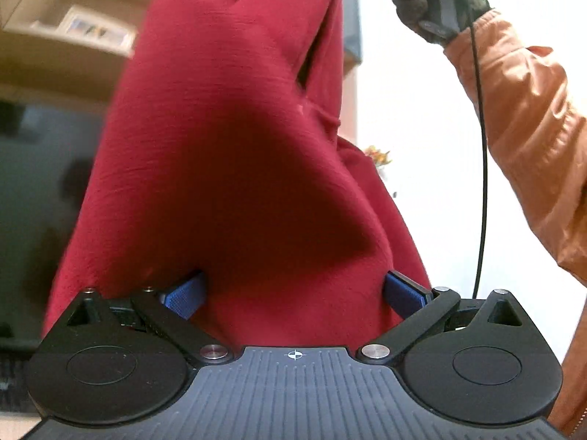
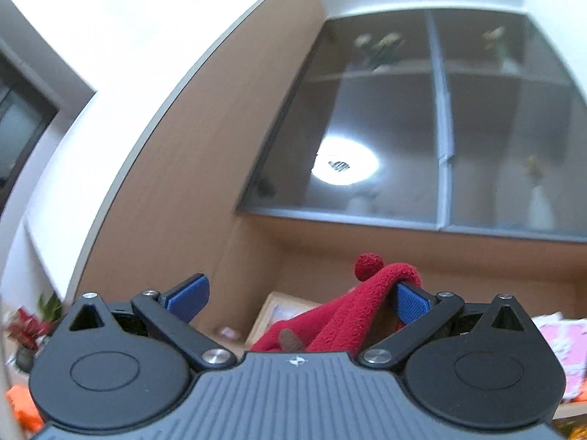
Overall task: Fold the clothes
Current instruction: 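Lift the hoodie high with the right tool to let it hang open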
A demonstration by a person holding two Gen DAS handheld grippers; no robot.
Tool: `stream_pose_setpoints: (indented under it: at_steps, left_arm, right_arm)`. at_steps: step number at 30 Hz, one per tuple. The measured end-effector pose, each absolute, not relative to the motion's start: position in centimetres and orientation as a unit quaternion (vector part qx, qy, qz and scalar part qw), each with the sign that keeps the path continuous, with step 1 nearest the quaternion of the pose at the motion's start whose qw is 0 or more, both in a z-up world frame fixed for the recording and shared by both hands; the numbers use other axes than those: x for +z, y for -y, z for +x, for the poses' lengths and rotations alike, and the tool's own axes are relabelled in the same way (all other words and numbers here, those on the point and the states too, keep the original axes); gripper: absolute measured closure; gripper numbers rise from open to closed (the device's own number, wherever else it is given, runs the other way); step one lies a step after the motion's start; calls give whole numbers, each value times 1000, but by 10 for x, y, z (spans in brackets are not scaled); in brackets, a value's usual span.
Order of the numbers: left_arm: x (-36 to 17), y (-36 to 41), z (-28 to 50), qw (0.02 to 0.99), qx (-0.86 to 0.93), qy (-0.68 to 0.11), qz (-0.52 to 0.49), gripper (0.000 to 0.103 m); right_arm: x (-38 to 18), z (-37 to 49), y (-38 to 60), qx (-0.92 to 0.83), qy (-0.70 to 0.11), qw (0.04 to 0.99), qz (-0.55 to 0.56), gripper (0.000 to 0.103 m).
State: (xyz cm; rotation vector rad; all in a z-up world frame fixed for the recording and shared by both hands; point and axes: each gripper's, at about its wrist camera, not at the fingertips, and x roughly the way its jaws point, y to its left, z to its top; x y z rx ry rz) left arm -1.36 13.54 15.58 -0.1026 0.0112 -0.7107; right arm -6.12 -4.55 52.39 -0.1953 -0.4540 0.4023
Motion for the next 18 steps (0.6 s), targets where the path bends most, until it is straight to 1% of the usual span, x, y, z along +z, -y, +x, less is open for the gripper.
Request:
stream_pose_setpoints:
  at_steps: [2,4,7,9,14,15,16,18]
  left_arm:
    - [152,-130,-9,936,-349,-8,-52,0]
    - [149,-125,-4,935,-351,-11,-53,0]
    - [144,-117,4,934,-353,-15,-56,0]
    - [118,-112,30,943,-319,-63,-70,0]
    - [48,-101,100,951,-220,-190,-108,0]
    - [34,-98,114,949,-200,-215,-115,0]
    - [20,-96,128,946,-179,-240,-122,0]
    - [5,-93,144,943,-159,-261,-134,0]
  right_arm:
    - [520,-60,56,183,230,951,-93,0]
    - [510,-41,64,178,211,956,-98,0]
    - [480,15,77,193,154,965,-92,0]
    - [454,55,86,201,111,970,-85,0]
    - [364,182,112,220,-21,975,-36,0]
    - [343,206,116,224,-55,973,-22,0]
    - [315,236,120,230,-105,968,-3,0]
    - [261,282,130,222,-187,957,25,0]
